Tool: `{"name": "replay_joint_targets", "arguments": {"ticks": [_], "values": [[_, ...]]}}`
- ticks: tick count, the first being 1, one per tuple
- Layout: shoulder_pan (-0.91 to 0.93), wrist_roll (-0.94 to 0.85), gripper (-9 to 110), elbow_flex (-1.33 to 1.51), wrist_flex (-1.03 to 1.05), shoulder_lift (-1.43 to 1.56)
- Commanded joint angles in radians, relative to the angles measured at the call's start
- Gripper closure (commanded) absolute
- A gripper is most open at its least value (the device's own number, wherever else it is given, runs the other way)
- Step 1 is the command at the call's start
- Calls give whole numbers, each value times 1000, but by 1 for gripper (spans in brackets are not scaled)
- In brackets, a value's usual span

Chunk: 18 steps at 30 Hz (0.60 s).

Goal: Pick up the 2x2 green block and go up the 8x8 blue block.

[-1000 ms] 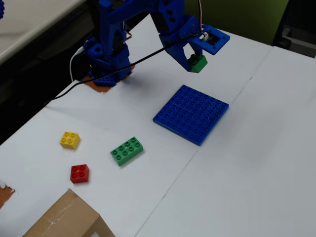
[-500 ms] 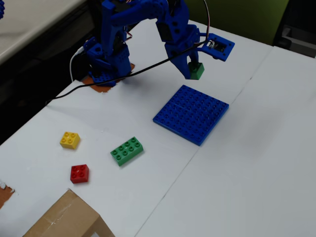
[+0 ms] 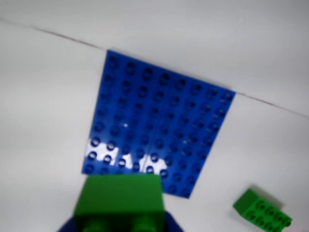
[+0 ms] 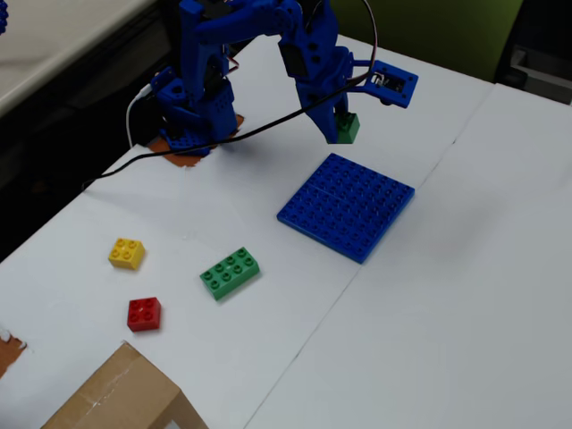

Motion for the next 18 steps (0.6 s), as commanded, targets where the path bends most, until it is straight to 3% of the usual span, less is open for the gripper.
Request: {"name": "replay_joint_targets", "arguments": {"ticks": [1,18], "values": [[6,-14,102,5,38,58],[5,-12,102,-14,38,48]]}}
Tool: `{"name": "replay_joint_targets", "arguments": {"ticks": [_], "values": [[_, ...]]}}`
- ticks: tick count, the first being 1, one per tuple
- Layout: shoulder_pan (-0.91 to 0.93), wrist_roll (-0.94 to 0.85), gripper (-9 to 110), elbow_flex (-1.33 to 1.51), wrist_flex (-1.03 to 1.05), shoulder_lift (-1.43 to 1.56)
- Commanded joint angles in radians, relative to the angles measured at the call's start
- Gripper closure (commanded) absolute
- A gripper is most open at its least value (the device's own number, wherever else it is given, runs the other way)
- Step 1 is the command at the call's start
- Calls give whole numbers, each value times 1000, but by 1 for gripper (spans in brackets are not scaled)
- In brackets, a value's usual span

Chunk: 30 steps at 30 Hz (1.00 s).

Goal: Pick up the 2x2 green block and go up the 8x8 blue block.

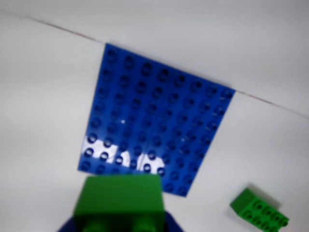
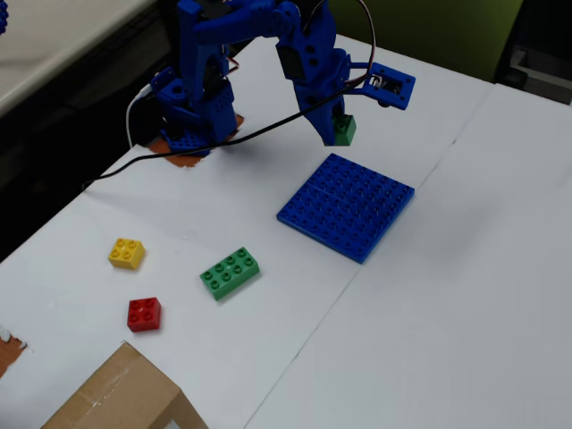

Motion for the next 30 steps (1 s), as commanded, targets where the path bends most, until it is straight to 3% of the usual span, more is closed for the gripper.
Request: {"name": "replay_joint_targets", "arguments": {"ticks": [1,30], "values": [[-9,11,102,-26,38,46],[-17,54,102,-11,38,52]]}}
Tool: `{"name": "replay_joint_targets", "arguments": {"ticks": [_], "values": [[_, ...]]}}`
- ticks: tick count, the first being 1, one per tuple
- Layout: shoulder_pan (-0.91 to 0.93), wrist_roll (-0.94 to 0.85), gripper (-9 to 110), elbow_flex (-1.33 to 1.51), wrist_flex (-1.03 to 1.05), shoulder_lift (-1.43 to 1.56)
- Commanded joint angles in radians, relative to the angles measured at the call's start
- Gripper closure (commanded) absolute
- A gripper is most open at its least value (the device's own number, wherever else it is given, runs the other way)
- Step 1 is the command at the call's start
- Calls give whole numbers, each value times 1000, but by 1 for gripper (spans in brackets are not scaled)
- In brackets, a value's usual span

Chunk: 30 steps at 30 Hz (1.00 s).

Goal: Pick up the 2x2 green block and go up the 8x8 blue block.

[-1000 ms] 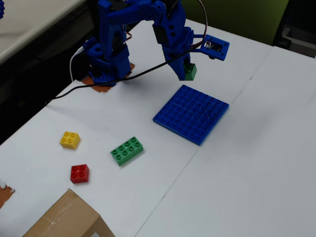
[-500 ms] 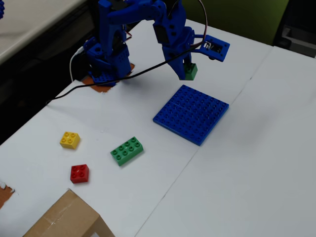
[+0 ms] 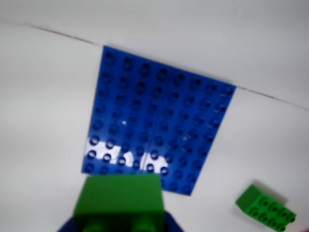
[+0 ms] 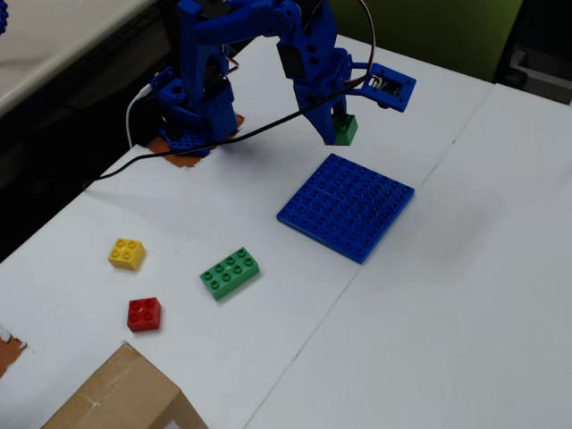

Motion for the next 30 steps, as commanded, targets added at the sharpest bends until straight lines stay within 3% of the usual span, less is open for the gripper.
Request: {"name": "replay_joint_targets", "arguments": {"ticks": [1,14,30], "values": [[-11,14,102,-9,38,52],[0,288,102,-28,35,41],[3,328,102,-74,32,6]]}}
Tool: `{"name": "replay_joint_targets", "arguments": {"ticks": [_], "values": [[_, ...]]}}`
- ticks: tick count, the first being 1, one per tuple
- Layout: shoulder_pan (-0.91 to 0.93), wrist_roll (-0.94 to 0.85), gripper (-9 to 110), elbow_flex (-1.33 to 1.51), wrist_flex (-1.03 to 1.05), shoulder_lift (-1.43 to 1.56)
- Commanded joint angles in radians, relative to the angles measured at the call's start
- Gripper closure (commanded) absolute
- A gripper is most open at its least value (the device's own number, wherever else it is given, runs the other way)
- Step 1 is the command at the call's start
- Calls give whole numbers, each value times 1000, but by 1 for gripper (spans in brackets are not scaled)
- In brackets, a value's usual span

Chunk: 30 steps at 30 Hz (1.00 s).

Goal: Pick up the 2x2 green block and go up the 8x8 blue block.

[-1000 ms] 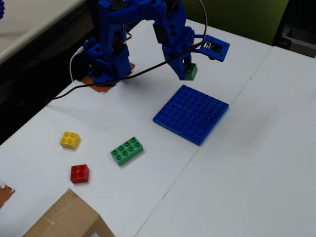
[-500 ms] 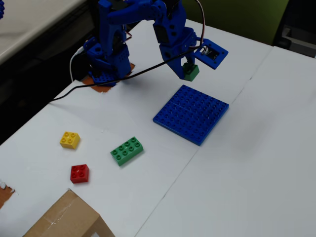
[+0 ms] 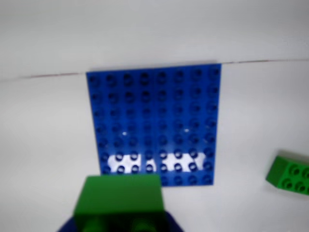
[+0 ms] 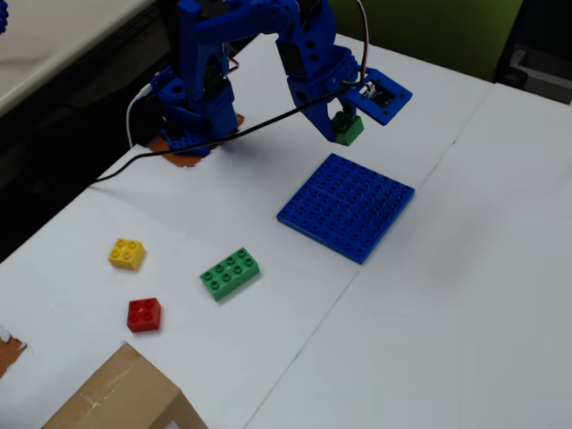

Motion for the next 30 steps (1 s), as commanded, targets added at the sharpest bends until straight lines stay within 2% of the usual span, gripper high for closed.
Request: {"name": "replay_joint_targets", "arguments": {"ticks": [1,30], "values": [[0,-6,102,-43,32,6],[0,-28,102,-51,34,-2]]}}
